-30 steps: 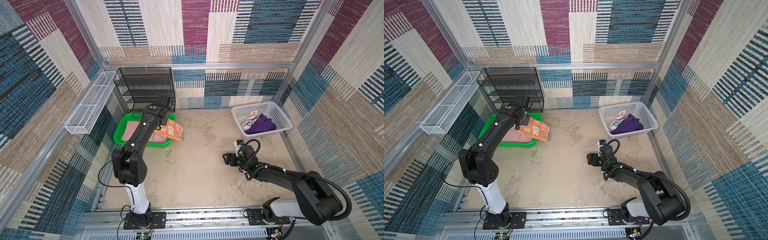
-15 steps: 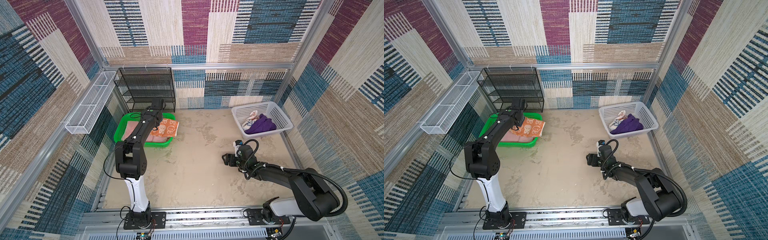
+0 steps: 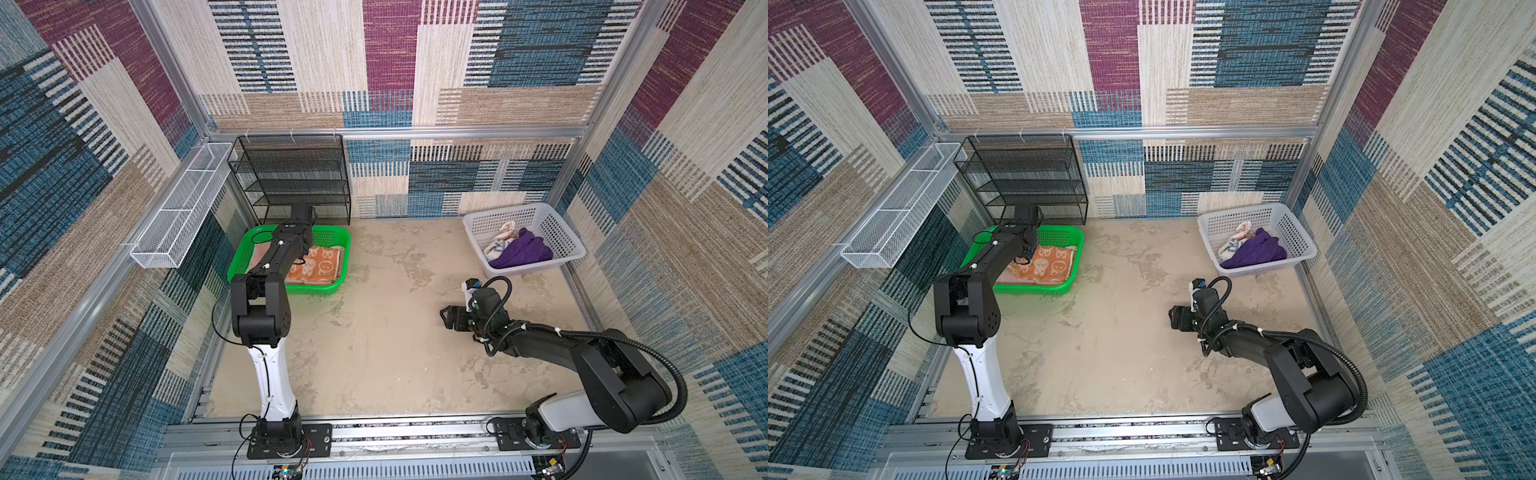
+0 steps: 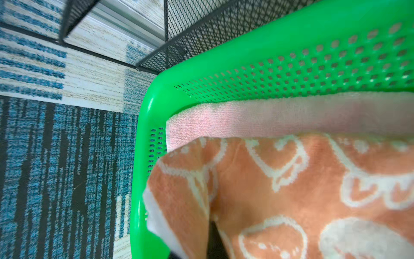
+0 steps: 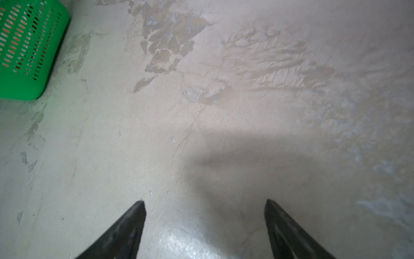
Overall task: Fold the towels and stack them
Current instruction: 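Carry the orange towel into the green basket with left gripper while right withdraws, then open the left gripper and withdraw it from the green basket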
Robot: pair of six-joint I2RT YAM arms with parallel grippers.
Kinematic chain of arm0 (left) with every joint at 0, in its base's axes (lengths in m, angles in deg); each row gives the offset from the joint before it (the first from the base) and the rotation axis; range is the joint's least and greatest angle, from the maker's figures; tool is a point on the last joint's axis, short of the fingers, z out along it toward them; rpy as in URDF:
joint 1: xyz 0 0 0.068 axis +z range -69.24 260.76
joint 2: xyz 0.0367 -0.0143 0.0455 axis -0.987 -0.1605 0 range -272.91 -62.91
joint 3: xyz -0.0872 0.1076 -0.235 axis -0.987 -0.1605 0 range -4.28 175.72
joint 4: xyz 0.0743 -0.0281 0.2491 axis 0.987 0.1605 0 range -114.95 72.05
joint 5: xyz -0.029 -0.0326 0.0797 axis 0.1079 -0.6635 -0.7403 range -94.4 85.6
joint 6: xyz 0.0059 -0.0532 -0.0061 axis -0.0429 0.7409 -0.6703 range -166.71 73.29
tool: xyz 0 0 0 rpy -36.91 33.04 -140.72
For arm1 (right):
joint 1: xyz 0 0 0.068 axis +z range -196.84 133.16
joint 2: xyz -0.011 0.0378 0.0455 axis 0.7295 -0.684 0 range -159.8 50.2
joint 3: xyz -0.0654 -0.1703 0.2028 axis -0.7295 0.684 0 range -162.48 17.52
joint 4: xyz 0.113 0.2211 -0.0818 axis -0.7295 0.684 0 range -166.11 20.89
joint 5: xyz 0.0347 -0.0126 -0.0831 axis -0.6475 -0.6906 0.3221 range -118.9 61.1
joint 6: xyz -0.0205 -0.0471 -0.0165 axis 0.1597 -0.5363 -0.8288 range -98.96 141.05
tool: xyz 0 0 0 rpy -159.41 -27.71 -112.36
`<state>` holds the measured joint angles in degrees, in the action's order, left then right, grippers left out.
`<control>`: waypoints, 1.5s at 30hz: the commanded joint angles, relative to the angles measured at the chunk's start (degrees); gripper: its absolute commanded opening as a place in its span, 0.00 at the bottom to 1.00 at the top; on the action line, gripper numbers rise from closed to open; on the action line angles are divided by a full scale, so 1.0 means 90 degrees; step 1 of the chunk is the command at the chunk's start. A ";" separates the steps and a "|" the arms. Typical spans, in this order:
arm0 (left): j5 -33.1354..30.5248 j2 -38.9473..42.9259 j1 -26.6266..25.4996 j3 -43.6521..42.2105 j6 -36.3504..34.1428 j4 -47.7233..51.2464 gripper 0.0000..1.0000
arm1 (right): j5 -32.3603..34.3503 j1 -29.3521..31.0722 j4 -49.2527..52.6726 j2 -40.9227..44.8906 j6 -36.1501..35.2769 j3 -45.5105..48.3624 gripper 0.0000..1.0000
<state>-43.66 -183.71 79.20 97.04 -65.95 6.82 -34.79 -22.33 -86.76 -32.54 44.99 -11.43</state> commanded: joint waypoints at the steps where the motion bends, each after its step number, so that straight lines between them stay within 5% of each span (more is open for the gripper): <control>1: -0.0264 -0.0114 0.0022 0.0082 -0.0164 -0.0141 0.63 | -0.0055 0.0039 -0.0028 -0.0062 0.0035 -0.0090 0.85; 6: -0.0211 0.0026 0.0028 0.0039 -0.0003 -0.0158 0.99 | -0.0058 0.0072 -0.0032 -0.0083 0.0006 -0.0130 0.86; 18: 0.0807 0.0879 -0.0136 -0.0193 0.0862 0.0268 0.99 | -0.0097 0.0108 -0.0059 -0.0062 -0.0087 -0.0142 0.87; 28: 0.1827 0.2194 -0.1037 -0.1556 0.2045 0.0164 0.99 | -0.0069 0.0109 0.0127 0.0097 -0.0203 -0.0283 0.89; 35: 0.2176 0.3245 -0.2423 -0.2908 0.2168 -0.0598 0.97 | 0.0111 0.0109 0.0451 0.0093 -0.0303 -0.0570 0.91; 45: 0.4043 0.4638 -0.3449 -0.5268 0.2871 -0.3031 0.99 | 0.0325 0.0109 0.0747 0.0086 -0.0464 -0.0971 0.96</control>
<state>-12.76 -143.77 49.28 52.01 -43.92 -11.20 -33.78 -21.35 -80.86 -31.88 41.71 -18.93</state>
